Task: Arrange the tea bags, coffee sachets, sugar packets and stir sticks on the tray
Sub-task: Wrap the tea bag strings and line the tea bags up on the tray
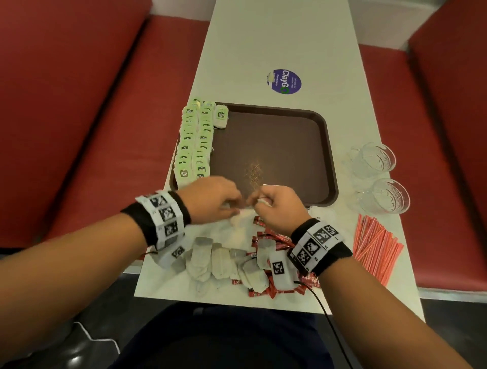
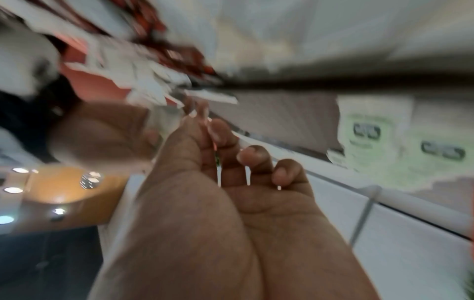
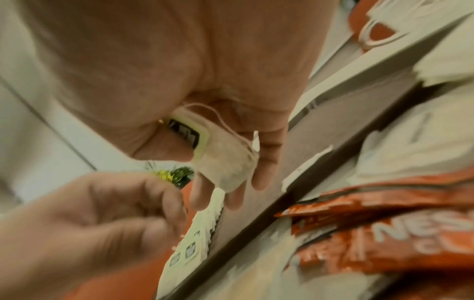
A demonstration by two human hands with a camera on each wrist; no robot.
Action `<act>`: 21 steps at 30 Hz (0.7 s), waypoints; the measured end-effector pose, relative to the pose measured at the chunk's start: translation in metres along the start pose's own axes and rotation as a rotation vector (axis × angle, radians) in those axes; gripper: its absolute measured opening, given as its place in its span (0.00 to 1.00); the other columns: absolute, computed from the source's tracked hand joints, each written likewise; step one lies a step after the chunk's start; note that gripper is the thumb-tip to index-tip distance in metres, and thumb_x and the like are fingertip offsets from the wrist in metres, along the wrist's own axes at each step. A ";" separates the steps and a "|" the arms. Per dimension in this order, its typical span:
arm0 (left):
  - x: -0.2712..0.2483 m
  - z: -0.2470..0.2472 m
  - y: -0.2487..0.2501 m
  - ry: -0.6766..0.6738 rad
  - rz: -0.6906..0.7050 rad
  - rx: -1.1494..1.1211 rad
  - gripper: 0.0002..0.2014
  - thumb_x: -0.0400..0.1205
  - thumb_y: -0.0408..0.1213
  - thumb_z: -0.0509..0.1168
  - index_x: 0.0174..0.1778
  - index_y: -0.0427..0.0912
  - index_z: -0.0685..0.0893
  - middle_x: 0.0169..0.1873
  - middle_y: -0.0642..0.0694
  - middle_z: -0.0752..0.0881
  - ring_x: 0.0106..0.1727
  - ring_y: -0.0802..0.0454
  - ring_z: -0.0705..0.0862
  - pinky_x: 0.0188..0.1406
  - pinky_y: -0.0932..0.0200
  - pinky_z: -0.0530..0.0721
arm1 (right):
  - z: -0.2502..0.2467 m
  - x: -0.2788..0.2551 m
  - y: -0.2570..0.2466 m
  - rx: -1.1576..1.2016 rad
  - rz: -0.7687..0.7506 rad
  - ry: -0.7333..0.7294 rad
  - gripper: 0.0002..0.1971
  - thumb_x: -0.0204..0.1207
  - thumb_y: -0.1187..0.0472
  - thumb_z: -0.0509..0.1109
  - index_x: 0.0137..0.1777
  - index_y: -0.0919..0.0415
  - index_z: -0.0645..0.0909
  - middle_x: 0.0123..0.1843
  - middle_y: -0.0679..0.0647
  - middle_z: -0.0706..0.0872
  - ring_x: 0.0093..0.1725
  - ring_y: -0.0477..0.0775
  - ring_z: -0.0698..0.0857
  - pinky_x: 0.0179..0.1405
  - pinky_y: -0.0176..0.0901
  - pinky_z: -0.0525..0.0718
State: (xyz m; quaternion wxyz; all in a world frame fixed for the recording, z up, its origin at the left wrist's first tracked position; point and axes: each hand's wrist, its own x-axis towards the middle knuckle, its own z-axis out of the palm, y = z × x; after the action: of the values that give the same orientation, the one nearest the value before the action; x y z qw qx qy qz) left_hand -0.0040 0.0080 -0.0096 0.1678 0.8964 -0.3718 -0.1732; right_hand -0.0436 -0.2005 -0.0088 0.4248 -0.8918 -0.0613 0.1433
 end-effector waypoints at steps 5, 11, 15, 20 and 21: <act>-0.001 0.046 0.032 -0.055 0.298 0.029 0.14 0.80 0.48 0.70 0.60 0.50 0.88 0.58 0.50 0.87 0.57 0.47 0.85 0.52 0.49 0.85 | -0.005 -0.027 0.021 0.064 0.099 0.160 0.11 0.71 0.66 0.66 0.31 0.69 0.71 0.32 0.66 0.82 0.33 0.61 0.79 0.32 0.53 0.78; 0.024 0.056 0.057 -0.145 0.201 0.119 0.23 0.81 0.53 0.68 0.70 0.48 0.79 0.62 0.50 0.84 0.62 0.49 0.82 0.57 0.50 0.81 | -0.011 -0.062 0.035 0.067 0.137 0.179 0.12 0.71 0.65 0.65 0.30 0.62 0.66 0.28 0.53 0.71 0.30 0.49 0.70 0.32 0.48 0.71; 0.032 0.059 0.056 -0.161 0.206 0.109 0.22 0.82 0.45 0.69 0.72 0.50 0.77 0.63 0.49 0.84 0.63 0.48 0.82 0.57 0.53 0.79 | -0.013 -0.074 0.039 0.071 0.123 0.182 0.13 0.68 0.62 0.66 0.32 0.55 0.62 0.29 0.50 0.67 0.30 0.47 0.65 0.31 0.45 0.66; 0.030 0.044 0.049 -0.142 0.119 0.005 0.11 0.84 0.45 0.66 0.60 0.52 0.77 0.52 0.52 0.86 0.52 0.50 0.84 0.53 0.49 0.82 | -0.014 -0.076 0.044 -0.013 0.095 0.130 0.16 0.70 0.69 0.71 0.40 0.51 0.67 0.37 0.46 0.75 0.35 0.46 0.72 0.36 0.41 0.72; 0.030 0.038 0.046 -0.124 0.090 -0.025 0.09 0.84 0.46 0.66 0.58 0.52 0.76 0.51 0.53 0.86 0.50 0.51 0.83 0.52 0.49 0.82 | -0.014 -0.074 0.043 -0.014 0.084 0.112 0.17 0.70 0.69 0.71 0.43 0.48 0.69 0.39 0.45 0.78 0.38 0.47 0.76 0.38 0.41 0.75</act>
State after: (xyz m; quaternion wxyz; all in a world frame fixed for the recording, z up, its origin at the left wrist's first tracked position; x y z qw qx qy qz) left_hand -0.0291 -0.0513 -0.0292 0.1635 0.8642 -0.4192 -0.2252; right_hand -0.1105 -0.2555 -0.0184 0.4151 -0.9030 -0.0010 0.1106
